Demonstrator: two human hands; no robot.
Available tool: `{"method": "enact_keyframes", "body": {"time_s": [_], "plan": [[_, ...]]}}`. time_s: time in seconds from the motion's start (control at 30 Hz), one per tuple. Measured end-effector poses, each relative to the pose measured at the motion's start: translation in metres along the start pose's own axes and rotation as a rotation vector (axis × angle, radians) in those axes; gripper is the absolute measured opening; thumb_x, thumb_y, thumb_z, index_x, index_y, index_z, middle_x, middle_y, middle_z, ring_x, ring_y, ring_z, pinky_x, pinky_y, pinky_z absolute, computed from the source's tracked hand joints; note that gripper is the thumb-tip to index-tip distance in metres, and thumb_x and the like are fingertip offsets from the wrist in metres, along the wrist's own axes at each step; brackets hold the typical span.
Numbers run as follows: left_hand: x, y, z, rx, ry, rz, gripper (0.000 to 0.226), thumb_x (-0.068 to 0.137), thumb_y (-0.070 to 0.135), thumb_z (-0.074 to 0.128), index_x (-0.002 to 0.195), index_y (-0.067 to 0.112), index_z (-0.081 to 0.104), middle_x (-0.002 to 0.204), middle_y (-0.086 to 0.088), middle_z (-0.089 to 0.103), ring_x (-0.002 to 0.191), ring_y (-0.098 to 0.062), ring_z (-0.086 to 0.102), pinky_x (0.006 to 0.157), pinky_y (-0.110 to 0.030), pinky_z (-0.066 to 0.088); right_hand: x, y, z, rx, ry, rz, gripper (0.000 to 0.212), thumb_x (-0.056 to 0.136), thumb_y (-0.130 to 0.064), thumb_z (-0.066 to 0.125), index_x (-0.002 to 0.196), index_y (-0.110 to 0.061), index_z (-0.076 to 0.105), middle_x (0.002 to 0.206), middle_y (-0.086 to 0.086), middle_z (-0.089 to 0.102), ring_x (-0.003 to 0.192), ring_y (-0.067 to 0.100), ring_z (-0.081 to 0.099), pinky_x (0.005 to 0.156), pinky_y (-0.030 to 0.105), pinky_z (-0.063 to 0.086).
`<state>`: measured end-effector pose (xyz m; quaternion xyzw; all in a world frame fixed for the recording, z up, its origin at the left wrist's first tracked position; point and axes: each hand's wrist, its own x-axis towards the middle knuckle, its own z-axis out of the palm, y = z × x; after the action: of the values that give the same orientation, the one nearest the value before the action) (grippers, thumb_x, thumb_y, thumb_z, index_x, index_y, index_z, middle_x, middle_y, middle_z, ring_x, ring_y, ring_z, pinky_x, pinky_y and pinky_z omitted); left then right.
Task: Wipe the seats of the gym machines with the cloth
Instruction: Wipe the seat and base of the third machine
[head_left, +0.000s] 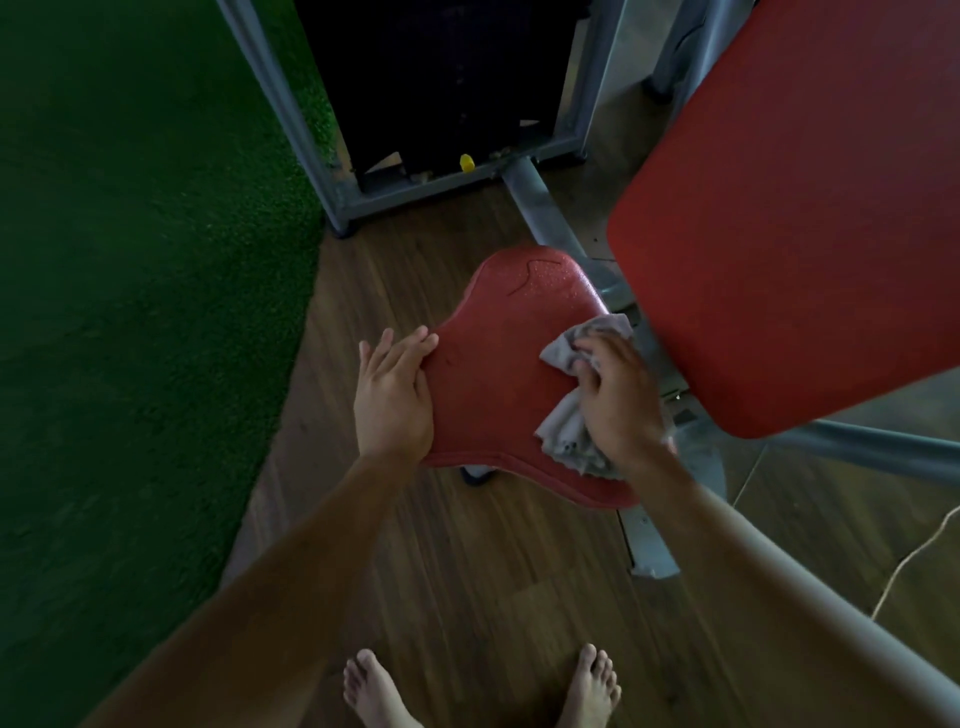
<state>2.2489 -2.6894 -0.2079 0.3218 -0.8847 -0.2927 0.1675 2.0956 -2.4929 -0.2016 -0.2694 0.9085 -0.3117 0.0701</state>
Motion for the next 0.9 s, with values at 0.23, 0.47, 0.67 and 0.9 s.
{"method": "enact_keyframes", "body": {"time_s": [0.23,0.47,0.67,0.9], "plan": [[-0.003,-0.001,-0.002,-0.103,0.028,-0.022,0.040,0.105,0.005,0.031,0.132,0.011,0.059,0.138,0.000,0.060,0.142,-0.024,0.042,0.127,-0.041,0.009,-0.024,-0.047,0.036,-0.059,-0.062,-0.189,0.038,0.100,-0.023,0.054,0.138,-0.019,0.058,0.137,0.000,0.054,0.136,0.022,0.041,0.119,0.041,0.029],[-0.002,-0.005,-0.002,-0.207,0.081,-0.051,0.036,0.105,0.004,0.031,0.131,0.010,0.056,0.121,0.052,0.035,0.121,0.024,0.038,0.115,-0.053,0.034,-0.009,-0.096,0.067,-0.039,-0.041,-0.255,0.029,0.097,-0.032,0.058,0.123,-0.023,0.067,0.117,-0.004,0.058,0.119,0.019,0.046,0.108,0.040,0.041],[0.001,-0.008,-0.005,-0.200,0.092,0.001,0.038,0.102,0.007,0.033,0.128,0.016,0.058,0.115,0.030,0.049,0.109,-0.011,0.060,0.105,-0.060,0.043,0.017,-0.103,0.073,-0.086,-0.006,-0.129,0.021,0.095,-0.034,0.059,0.114,-0.027,0.065,0.112,-0.007,0.059,0.109,0.017,0.051,0.090,0.034,0.048],[0.000,-0.008,-0.003,-0.201,0.046,0.010,0.038,0.104,0.002,0.033,0.131,0.010,0.058,0.129,0.000,0.064,0.127,0.001,0.046,0.125,-0.023,0.008,-0.020,-0.048,0.045,-0.065,-0.035,-0.248,0.026,0.094,-0.027,0.065,0.116,-0.015,0.072,0.111,-0.004,0.062,0.116,0.018,0.054,0.100,0.037,0.047]]}}
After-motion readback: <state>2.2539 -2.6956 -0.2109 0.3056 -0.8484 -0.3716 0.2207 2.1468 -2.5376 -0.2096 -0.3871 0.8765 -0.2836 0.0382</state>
